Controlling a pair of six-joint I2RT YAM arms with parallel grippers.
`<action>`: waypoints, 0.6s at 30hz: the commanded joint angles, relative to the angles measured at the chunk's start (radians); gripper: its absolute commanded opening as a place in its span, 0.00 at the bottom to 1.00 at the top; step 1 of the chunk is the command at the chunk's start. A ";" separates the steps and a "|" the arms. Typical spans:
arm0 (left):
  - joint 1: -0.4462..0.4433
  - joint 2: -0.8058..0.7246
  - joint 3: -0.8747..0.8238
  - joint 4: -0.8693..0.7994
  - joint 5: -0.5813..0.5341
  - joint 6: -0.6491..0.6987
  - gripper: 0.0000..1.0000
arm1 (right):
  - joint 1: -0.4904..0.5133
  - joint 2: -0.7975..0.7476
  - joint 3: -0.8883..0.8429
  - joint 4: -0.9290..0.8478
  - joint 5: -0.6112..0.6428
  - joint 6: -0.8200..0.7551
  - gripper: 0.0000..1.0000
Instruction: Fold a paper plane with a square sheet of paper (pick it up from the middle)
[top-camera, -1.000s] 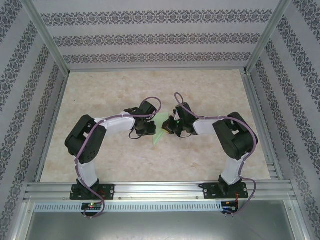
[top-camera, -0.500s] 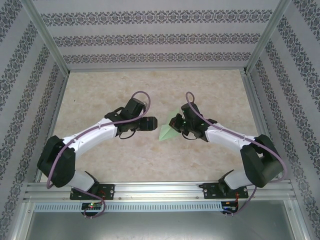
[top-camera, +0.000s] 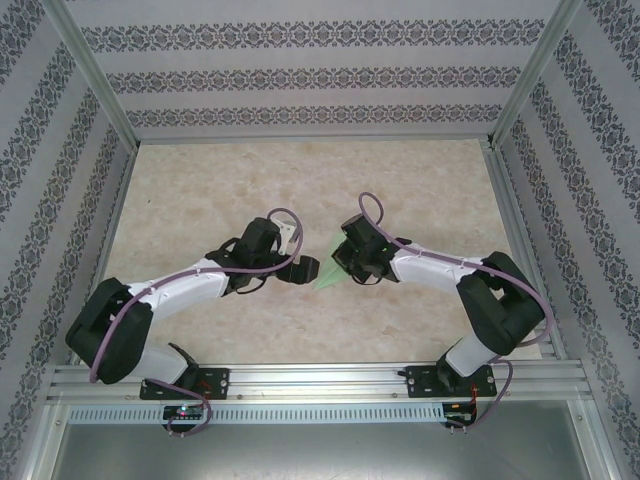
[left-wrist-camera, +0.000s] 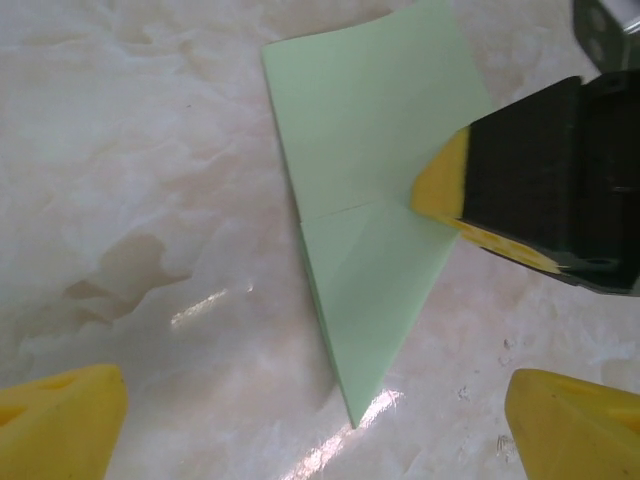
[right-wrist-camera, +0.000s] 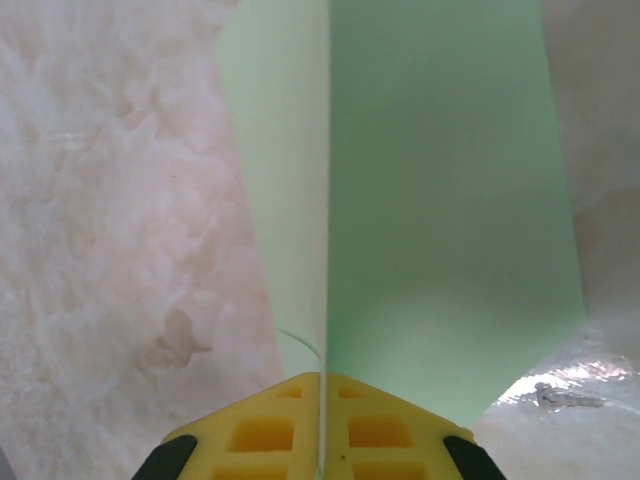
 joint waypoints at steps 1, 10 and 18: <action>-0.009 0.037 -0.033 0.159 0.041 0.122 0.92 | 0.004 0.026 0.039 -0.015 0.013 0.068 0.00; -0.094 0.126 -0.119 0.412 -0.036 0.328 0.78 | -0.013 0.038 0.057 -0.030 -0.058 0.147 0.01; -0.120 0.229 -0.098 0.485 -0.021 0.379 0.57 | -0.019 0.067 0.078 -0.044 -0.098 0.167 0.04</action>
